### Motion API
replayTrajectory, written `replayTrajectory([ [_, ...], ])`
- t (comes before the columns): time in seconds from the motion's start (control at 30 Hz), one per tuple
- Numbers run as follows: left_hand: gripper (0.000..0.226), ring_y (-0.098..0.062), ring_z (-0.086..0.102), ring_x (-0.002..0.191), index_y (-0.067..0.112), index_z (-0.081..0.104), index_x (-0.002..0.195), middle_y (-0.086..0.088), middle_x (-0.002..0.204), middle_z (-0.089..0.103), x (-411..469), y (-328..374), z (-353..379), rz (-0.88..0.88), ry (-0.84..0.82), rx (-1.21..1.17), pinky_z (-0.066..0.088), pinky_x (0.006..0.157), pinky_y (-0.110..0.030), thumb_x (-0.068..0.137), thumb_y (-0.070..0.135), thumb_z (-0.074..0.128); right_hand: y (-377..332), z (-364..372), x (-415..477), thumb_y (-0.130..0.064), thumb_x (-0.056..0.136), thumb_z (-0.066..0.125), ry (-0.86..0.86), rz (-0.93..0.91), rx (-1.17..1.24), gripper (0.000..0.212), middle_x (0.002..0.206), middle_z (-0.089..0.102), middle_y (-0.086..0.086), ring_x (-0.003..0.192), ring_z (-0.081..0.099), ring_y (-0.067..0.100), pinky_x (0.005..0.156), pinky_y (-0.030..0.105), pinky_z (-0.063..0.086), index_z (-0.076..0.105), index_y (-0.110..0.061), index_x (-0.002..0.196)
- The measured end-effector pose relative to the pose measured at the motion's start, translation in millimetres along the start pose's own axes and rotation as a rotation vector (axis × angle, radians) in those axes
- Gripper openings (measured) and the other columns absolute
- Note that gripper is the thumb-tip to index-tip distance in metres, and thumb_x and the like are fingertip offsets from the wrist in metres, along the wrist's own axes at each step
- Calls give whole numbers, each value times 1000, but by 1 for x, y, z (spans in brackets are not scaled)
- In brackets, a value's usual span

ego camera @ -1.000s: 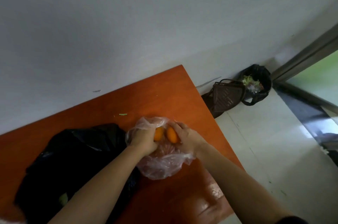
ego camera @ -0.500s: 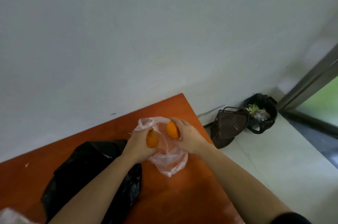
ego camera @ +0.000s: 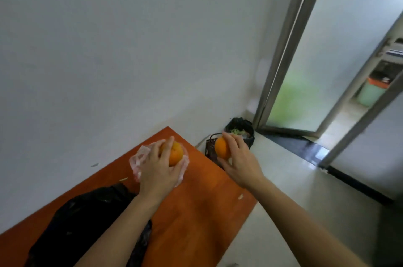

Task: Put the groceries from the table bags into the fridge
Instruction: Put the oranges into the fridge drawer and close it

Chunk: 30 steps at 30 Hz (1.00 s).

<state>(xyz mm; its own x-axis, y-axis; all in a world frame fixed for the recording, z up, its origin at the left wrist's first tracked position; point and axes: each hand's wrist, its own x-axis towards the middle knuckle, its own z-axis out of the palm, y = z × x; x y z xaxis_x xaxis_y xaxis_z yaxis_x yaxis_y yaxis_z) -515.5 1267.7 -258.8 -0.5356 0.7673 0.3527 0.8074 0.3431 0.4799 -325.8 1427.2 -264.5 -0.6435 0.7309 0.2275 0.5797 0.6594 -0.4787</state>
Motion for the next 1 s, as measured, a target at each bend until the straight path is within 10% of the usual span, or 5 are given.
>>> replayTrajectory([
  [0.27,69,-33,46,131,17,34,153,-12,151,36,-1,195,21,373,-10,-244,49,98,-44,94,40,62,70,-158,-137,-41,88,73,353,268,-64,68,140,47,2,116,55,22,83,27,42,34,-24,141],
  [1.0,70,-28,40,135,15,30,153,-11,153,31,-307,789,131,1118,-165,-735,41,108,-37,95,37,62,330,-534,-611,-37,92,68,1016,746,-425,79,149,35,10,131,46,31,97,47,47,23,-21,155],
])
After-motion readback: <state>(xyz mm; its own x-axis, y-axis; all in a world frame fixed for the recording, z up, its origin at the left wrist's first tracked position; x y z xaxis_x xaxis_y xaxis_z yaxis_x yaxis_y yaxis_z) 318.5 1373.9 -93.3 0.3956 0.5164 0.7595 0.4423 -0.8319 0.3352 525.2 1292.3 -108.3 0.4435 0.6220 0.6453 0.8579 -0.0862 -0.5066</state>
